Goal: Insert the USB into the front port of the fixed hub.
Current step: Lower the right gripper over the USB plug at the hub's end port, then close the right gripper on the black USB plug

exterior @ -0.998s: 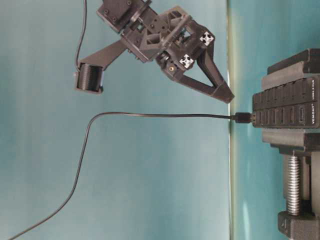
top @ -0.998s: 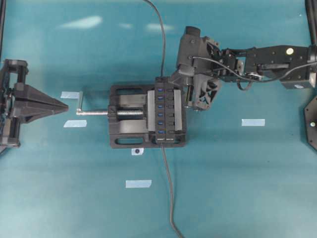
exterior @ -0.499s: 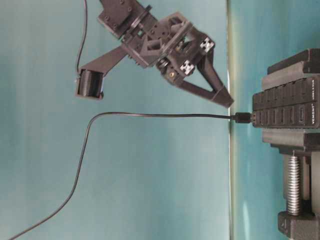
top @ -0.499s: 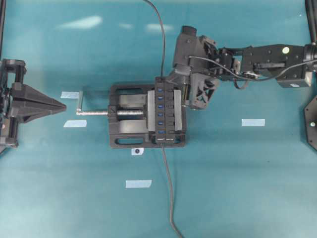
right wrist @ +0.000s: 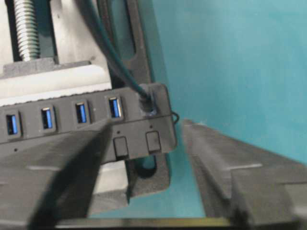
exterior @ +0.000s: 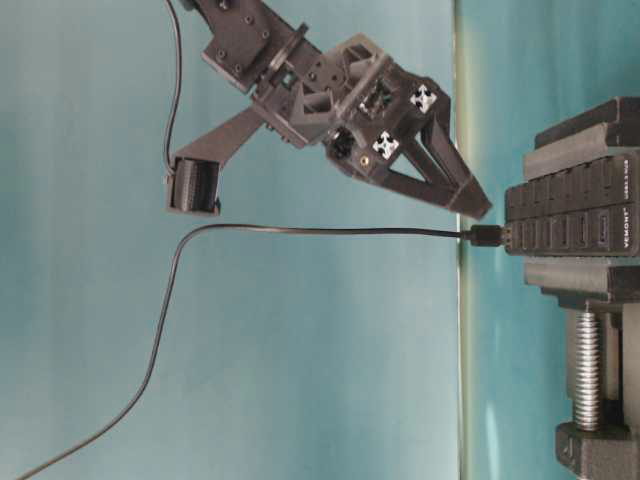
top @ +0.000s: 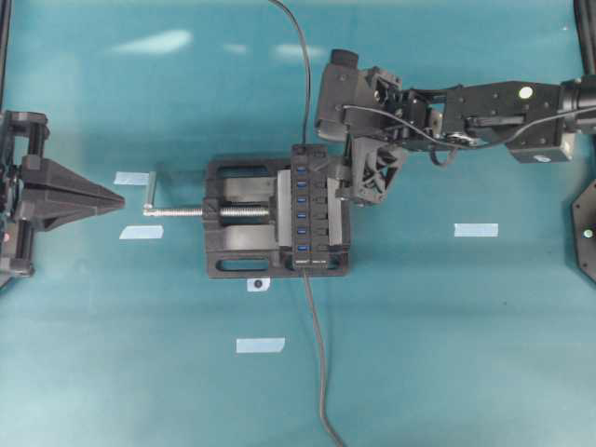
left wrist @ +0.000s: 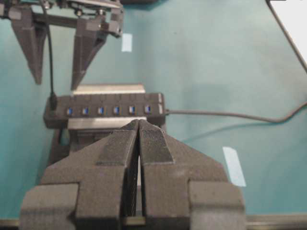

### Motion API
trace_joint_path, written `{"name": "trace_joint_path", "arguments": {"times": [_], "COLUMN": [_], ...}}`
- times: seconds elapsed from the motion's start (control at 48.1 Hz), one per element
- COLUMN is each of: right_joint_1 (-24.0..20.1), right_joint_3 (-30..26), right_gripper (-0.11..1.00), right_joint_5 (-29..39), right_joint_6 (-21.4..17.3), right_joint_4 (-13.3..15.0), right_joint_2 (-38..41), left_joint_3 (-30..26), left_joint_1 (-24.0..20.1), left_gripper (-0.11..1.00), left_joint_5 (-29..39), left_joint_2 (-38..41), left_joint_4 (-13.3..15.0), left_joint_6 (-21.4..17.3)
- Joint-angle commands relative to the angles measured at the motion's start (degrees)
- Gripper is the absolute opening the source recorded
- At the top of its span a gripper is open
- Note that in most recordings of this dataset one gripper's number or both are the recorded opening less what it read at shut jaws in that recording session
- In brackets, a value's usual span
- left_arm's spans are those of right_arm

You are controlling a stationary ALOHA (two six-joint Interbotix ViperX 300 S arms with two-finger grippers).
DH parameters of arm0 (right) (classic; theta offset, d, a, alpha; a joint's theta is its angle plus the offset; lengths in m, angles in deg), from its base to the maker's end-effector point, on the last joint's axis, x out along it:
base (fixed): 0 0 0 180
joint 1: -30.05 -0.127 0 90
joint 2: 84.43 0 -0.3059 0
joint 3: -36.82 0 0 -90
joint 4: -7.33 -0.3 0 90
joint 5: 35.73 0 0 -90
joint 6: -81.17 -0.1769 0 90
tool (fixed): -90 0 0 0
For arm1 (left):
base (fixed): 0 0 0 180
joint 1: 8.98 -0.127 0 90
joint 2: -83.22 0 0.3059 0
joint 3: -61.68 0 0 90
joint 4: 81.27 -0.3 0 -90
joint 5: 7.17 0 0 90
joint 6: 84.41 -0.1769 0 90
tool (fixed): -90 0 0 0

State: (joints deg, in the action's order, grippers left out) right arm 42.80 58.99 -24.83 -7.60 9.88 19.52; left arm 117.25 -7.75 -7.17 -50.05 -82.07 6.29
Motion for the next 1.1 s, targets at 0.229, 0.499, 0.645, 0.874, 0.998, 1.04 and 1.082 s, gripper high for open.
{"name": "trace_joint_path", "arguments": {"times": [0.229,0.499,0.645,0.874,0.998,1.04,1.082], "right_joint_1": [-0.1,0.1,0.1,0.1,0.1,0.1,0.1], "right_joint_3": [-3.0,-5.5,-5.7,-5.8,-5.8,-5.7,-5.8], "right_gripper": [0.72,0.72,0.72,0.69,0.62,0.58,0.53], "right_joint_5": [-0.3,-0.3,0.0,0.1,0.0,0.1,0.1], "right_joint_6": [0.7,0.7,0.7,0.7,0.7,0.7,0.7], "right_joint_4": [0.7,2.1,2.3,2.2,2.3,2.3,2.3], "right_joint_2": [1.1,3.3,3.7,3.4,3.3,3.2,3.0], "left_joint_3": [-0.7,-0.7,-0.7,-0.7,-0.6,-0.6,-0.6], "left_joint_1": [0.0,0.0,0.0,0.1,0.0,0.0,0.1], "left_gripper": [0.00,0.00,0.00,0.00,0.00,0.00,0.00], "left_joint_5": [-0.4,-0.3,-0.3,-0.3,-0.3,-0.3,-0.4], "left_joint_2": [0.3,0.3,-0.1,-0.4,-0.4,-0.4,-0.4], "left_joint_4": [-0.1,-0.1,-0.1,-0.2,-0.1,-0.1,-0.2], "left_joint_6": [0.1,0.1,0.1,0.1,0.2,0.2,0.2]}}
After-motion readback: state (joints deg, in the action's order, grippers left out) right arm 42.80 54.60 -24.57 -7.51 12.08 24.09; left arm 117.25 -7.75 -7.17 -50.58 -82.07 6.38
